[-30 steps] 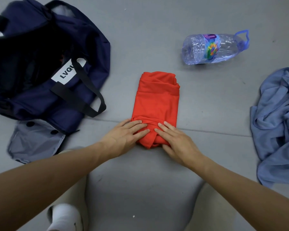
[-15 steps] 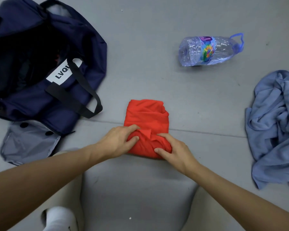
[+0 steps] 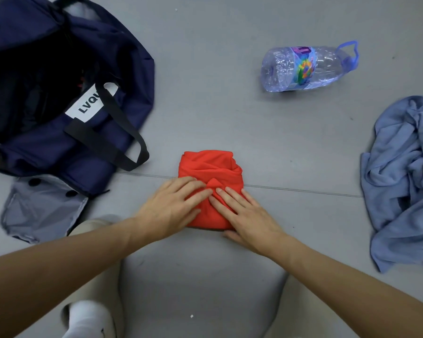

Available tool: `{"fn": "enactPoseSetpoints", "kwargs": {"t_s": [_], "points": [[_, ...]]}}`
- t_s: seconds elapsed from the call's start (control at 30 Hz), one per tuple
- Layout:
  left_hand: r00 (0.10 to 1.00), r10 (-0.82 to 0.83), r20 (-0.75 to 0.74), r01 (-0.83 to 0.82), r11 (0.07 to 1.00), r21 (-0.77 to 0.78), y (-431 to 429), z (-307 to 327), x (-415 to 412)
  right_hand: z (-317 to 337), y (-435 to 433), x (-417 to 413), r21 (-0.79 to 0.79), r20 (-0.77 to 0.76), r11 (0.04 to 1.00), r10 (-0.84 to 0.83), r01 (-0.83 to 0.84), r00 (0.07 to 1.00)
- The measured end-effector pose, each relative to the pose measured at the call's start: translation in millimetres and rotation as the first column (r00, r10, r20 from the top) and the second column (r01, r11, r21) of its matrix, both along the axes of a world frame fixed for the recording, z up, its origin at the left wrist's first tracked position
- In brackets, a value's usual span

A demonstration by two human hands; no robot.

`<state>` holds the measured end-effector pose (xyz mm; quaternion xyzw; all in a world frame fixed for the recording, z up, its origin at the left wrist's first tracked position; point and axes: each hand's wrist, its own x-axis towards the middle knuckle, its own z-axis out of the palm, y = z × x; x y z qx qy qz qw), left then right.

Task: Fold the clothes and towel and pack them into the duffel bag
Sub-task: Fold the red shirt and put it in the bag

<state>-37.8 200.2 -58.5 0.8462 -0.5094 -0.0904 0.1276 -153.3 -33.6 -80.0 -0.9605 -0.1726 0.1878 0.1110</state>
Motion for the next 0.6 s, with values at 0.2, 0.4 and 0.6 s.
{"fn": "enactPoseSetpoints", "kwargs": {"t_s": [0.2,0.4,0.6], "points": [[0.979,-0.01,-0.201,0.052,0.978,0.204,16,-18,-7,-1,3,5,0.1,-0.085,0.99,-0.086,0.094,0.993],[0.965,0.047,-0.26,-0.019,0.994,0.11,12,-16,-1,0,-10,-6,0.115,-0.003,0.987,-0.113,0.113,0.994],[0.944,0.115,-0.308,-0.105,0.993,0.049,4,0,5,8,-10,6,0.235,0.005,0.95,-0.214,0.207,0.977]]}}
